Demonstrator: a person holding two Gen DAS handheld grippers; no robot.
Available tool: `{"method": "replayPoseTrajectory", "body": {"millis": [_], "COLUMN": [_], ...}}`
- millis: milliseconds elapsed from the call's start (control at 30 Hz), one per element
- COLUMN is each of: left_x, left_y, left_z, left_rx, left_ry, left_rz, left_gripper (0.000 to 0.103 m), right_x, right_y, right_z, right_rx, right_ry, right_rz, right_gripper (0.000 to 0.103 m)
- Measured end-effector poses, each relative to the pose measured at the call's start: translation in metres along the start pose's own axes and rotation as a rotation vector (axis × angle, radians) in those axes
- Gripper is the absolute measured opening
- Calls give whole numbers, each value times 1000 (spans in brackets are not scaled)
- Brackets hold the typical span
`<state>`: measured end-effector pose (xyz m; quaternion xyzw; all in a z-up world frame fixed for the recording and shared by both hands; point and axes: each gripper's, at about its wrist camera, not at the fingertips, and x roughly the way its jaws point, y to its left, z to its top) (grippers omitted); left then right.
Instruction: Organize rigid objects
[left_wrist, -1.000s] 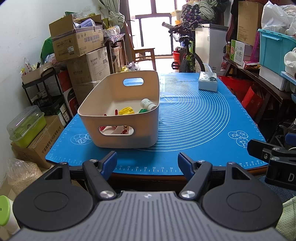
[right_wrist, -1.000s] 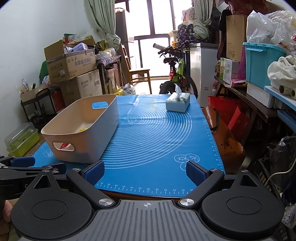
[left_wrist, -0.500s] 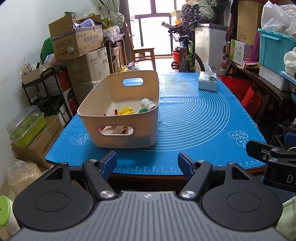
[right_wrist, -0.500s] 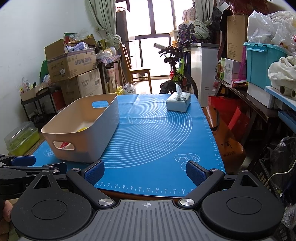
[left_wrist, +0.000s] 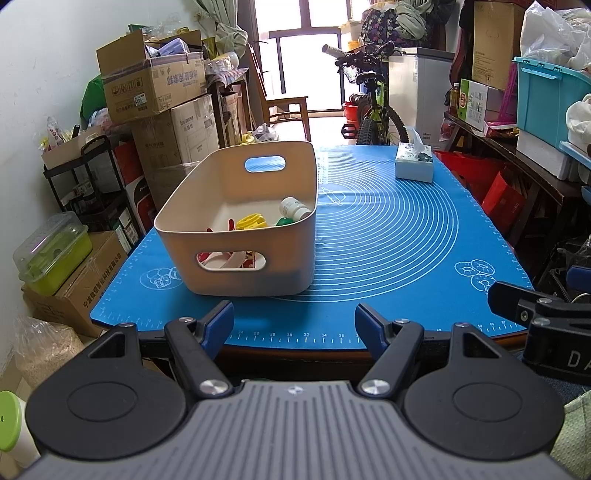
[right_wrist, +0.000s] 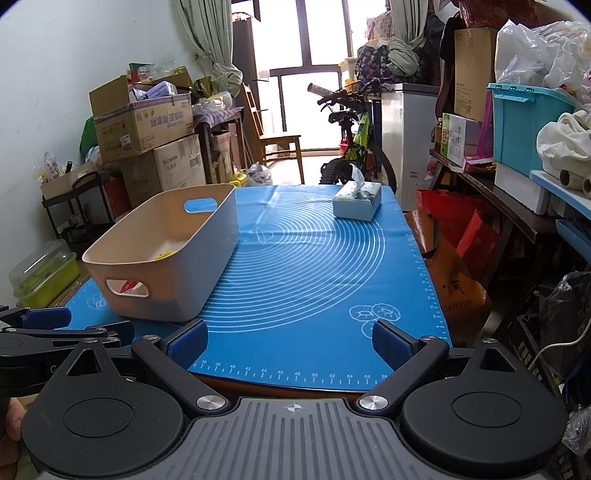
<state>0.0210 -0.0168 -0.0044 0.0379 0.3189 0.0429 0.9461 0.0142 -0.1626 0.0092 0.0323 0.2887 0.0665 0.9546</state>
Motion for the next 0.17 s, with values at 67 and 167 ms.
{"method": "replayPoseTrajectory", "body": {"millis": [67, 167], "left_x": [0, 0], "left_y": [0, 0], "left_z": [0, 0], "left_rx": [0, 0], "left_ry": [0, 1], "left_rz": [0, -1], "left_gripper": [73, 73], "right_x": [-1, 0], "right_y": [0, 0], "right_z": [0, 0], "right_rx": [2, 2], "right_ry": [-1, -1], "right_rz": [0, 0], "right_gripper": [96, 96]}}
